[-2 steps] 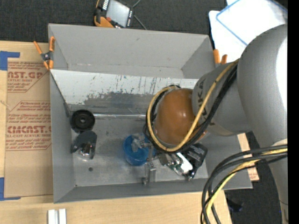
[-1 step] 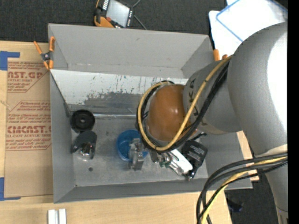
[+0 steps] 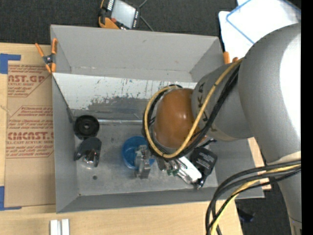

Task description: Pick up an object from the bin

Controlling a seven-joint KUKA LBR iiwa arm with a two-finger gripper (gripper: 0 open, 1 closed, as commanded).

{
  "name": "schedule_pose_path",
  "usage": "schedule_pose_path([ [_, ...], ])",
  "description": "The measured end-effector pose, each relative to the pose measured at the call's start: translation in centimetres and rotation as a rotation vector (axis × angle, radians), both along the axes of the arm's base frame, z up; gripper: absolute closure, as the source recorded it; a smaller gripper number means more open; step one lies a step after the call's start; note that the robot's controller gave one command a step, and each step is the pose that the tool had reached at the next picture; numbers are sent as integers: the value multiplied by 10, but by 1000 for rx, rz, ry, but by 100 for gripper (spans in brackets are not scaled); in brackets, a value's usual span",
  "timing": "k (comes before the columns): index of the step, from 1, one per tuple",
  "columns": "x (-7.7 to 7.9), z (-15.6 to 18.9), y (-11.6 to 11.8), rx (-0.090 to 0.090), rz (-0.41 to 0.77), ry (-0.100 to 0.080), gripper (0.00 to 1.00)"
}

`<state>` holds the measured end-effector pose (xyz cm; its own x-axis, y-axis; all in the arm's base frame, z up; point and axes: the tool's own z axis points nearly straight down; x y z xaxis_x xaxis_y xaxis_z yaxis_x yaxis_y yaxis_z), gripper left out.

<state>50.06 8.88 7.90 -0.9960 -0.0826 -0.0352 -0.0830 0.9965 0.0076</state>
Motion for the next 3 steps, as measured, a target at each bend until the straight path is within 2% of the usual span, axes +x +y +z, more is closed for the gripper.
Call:
schedule_pose_path([
  [1,6,-2,5,1,5,-1,100],
  [2,3,-6,5,-1,31,-4,100],
  [3,2,-2,12,3,7,-3,100],
])
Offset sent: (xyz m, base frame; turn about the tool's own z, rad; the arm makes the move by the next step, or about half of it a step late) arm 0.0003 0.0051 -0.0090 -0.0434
